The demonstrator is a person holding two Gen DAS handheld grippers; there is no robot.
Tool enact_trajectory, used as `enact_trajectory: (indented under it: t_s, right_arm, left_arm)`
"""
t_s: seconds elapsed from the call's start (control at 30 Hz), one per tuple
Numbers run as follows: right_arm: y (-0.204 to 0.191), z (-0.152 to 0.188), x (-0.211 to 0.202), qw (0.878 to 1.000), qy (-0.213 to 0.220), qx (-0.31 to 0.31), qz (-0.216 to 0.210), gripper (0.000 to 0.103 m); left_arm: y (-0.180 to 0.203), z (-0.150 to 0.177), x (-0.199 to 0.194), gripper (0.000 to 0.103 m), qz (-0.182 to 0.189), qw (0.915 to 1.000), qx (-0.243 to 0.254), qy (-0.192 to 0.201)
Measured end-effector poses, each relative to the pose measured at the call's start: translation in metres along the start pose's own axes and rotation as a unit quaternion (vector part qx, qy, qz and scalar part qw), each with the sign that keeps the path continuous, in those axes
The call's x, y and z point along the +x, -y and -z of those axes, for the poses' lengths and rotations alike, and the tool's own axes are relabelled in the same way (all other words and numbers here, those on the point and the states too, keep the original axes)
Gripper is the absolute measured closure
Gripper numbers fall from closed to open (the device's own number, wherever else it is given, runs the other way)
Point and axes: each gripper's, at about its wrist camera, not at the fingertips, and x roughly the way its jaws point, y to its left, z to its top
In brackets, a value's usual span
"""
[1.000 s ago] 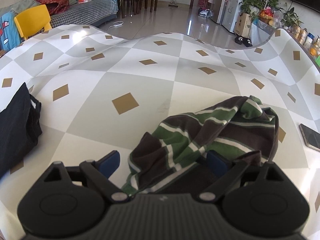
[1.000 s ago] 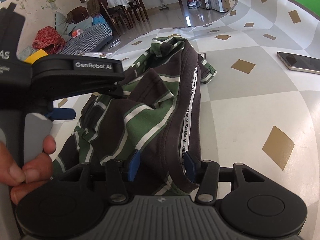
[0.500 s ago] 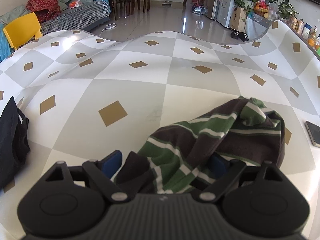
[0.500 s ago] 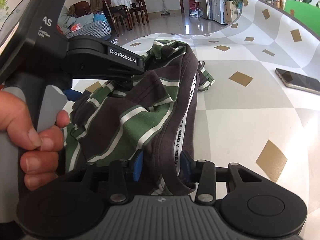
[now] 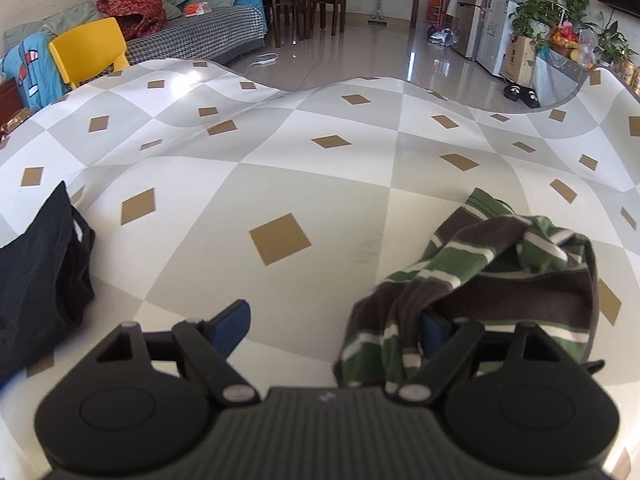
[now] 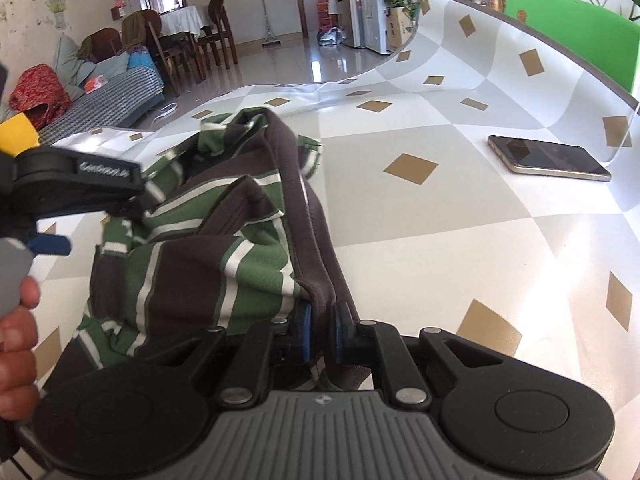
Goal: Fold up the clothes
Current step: 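Lower the folded waistband onto the garment with the right gripper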
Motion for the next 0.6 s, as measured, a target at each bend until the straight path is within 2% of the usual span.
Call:
enact_trajectory:
  t_s: [0.13,0.4,0.6]
  right_arm:
    - [0.016,-0.008,0.004,1.0,0.002,0.026,0.016,0.094]
    - [0.032,-0.022,0.012,0.997,0.005,0.063,0.037,0.094]
    - [0.042,-0.028,0.014,0.996,0.008,0.082,0.044,0.093]
  left_arm:
    - [-0.015,0.001,0.007,0.018,-0.011,0.9995,-0.022,-0.02]
    - [-0.026,0.011,0.008,0.013,-0.034,0.9991,-0.014,-0.022]
    - [-0.039,0.023,0.0,0.009,-0.035,0.9981,-0.036,-0.035]
